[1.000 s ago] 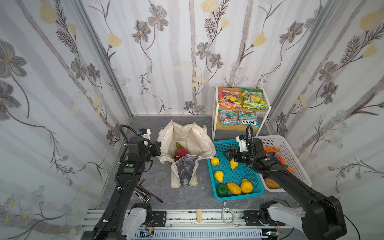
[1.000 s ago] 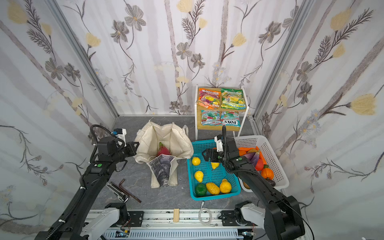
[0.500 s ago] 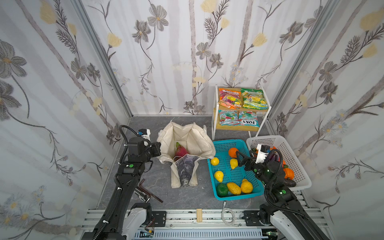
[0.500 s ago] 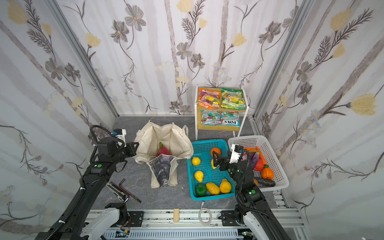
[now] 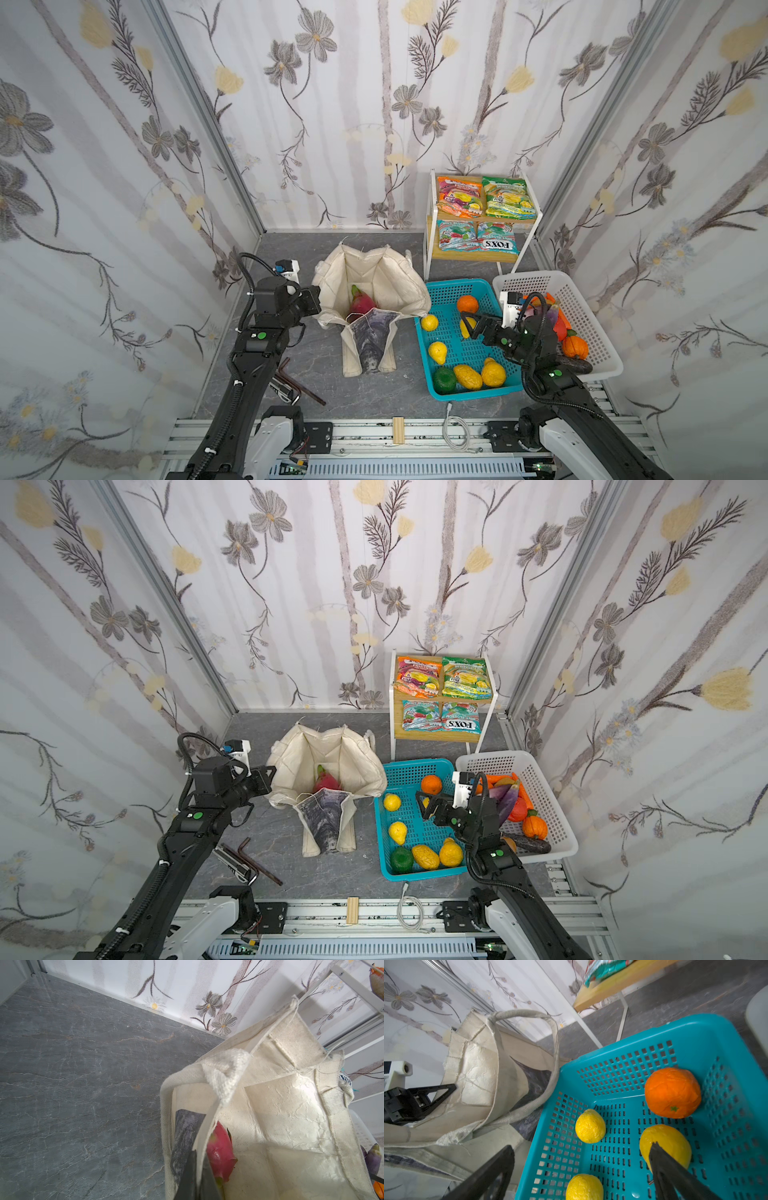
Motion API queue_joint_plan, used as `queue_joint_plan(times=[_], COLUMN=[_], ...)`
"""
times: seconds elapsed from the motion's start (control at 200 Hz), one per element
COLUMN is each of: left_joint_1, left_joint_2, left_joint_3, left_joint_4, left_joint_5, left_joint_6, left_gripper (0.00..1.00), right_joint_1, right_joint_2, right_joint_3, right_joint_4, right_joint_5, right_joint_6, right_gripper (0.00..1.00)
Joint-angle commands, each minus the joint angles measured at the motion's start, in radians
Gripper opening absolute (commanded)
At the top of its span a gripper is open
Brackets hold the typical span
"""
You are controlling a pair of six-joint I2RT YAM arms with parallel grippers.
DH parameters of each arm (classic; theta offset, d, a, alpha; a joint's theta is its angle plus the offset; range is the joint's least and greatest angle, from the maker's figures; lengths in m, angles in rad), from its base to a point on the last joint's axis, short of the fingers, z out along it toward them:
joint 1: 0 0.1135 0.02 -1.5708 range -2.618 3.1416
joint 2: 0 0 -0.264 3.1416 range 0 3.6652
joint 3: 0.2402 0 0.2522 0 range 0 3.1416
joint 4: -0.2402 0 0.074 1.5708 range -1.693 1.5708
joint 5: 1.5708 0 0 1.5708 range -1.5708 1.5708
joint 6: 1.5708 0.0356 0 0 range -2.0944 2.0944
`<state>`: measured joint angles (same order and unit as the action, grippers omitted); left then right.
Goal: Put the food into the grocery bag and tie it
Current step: 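Move the right gripper over the teal basket above a yellow lemon, then lower the right gripper and grasp the yellow lemon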
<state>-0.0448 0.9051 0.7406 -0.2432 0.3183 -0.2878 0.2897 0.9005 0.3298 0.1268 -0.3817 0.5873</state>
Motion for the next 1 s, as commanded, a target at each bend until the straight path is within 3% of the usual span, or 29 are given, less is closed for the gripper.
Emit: queue_joint_plan(times=[0.0, 0.105, 0.215, 0.285, 0.47, 0.994], left_joint_1=[0.0, 0.0, 0.0, 0.0, 0.0, 0.0], left_joint_2=[-0.002, -0.002, 0.003, 0.007, 0.014, 0.023], left_joint_3=[0.003, 0.002, 0.001, 0.003, 0.002, 0.002], left_joint_4=[0.008, 0.008, 0.008, 0.008, 0.009, 0.008], left_joint_5=[0.0, -0.002, -0.003, -0.002, -0.004, -0.009], left_joint_6=[0.007, 0.007, 0.007, 0.006, 0.004, 0.003], left_gripper=[0.0, 0.0, 0.0, 0.0, 0.0, 0.0], right_joint_1=[0.004, 0.058, 0.194, 0.216, 0.235, 0.311], right_joint_2=[0.084, 0.155, 0.231, 0.285, 0.38, 0.525], right_joint_3=[0.045, 0.097, 0.18, 0.198, 0.184, 0.164], right_joint_4=[0.0, -0.06, -0.21, -0.248, -0.221, -0.1], right_joint_5=[-0.104, -0.087, 0.11, 0.139, 0.087, 0.046], right_joint_6=[-0.025, -0.064, -0.146, -0.139, -0.117, -0.07], right_gripper=[1.0, 1.0, 1.0, 0.99, 0.82, 0.7])
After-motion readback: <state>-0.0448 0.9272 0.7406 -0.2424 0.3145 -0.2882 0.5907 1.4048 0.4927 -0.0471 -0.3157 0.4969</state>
